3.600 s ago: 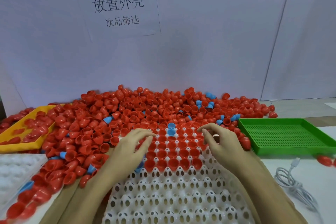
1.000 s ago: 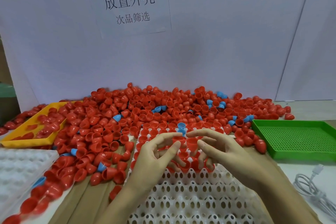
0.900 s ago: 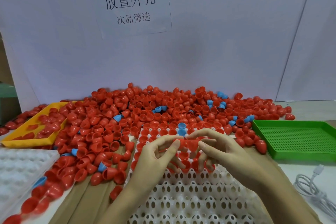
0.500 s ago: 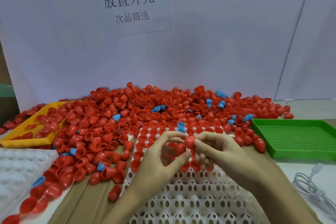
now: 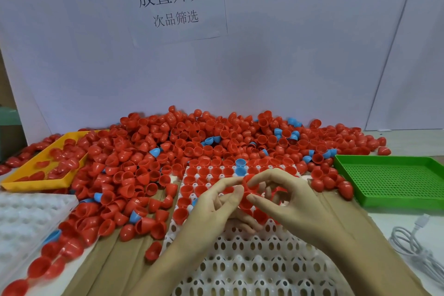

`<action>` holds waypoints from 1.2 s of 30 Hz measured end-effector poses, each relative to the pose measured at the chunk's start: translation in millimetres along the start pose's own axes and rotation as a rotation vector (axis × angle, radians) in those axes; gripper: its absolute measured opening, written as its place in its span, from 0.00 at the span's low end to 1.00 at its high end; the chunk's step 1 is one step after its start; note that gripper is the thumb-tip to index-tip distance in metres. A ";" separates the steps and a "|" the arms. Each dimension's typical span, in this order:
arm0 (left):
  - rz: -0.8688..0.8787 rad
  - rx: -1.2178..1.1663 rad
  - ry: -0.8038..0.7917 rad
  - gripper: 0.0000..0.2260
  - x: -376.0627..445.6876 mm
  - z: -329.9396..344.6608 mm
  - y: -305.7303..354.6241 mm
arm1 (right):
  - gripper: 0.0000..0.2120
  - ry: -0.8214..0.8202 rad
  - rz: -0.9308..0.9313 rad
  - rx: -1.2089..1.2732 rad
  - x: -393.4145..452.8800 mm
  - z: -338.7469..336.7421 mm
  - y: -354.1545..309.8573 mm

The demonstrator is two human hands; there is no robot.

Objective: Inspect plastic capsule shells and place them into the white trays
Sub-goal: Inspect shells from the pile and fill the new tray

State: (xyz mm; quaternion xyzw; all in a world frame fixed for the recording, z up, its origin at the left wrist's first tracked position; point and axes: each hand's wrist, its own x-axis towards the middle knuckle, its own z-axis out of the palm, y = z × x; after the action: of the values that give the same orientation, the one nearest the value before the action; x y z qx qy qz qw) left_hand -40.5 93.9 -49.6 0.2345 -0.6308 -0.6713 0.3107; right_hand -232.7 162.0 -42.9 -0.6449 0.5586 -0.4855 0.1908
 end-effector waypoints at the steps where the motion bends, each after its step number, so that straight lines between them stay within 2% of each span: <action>1: -0.002 0.013 -0.003 0.18 0.2 0.4 -0.7 | 0.08 0.012 -0.017 -0.024 0.7 -0.9 2.1; 3: -0.004 0.026 -0.001 0.18 0.6 0.2 -0.8 | 0.08 0.034 -0.019 -0.060 3.2 -6.5 8.4; 7: 0.037 0.016 0.044 0.16 5.4 -8.8 1.8 | 0.06 0.044 0.107 -0.204 5.4 -34.6 27.7; 12: 0.110 0.130 0.324 0.13 10.5 -32.9 4.4 | 0.06 -0.025 0.239 -0.336 -1.9 -62.2 41.8; 16: 0.172 0.312 0.538 0.10 16.1 -50.6 -0.8 | 0.06 -0.085 0.259 -0.323 -3.0 -65.0 40.3; 20: 0.234 0.530 0.651 0.08 19.6 -63.2 -8.2 | 0.07 -0.122 0.275 -0.348 -3.1 -63.6 39.1; 25: 0.200 0.895 0.603 0.04 22.9 -67.6 -20.3 | 0.06 -0.150 0.270 -0.366 -4.8 -68.1 37.6; 28: 0.151 1.136 0.545 0.12 24.3 -66.4 -30.2 | 0.06 -0.162 0.262 -0.367 -5.2 -69.5 35.9; 32: 0.107 1.207 0.445 0.17 25.5 -67.4 -37.8 | 0.03 -0.158 0.249 -0.349 -4.8 -67.2 36.2; 36: 0.114 1.227 0.441 0.18 25.8 -68.6 -39.7 | 0.03 -0.109 0.229 -0.360 -2.0 -60.6 40.1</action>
State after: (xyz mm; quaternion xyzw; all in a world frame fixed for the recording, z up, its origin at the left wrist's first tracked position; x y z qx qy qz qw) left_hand -14.9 27.9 -93.5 0.4674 -0.8323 -0.1080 0.2776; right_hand -304.8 169.6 -47.8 -0.6261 0.6947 -0.3176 0.1564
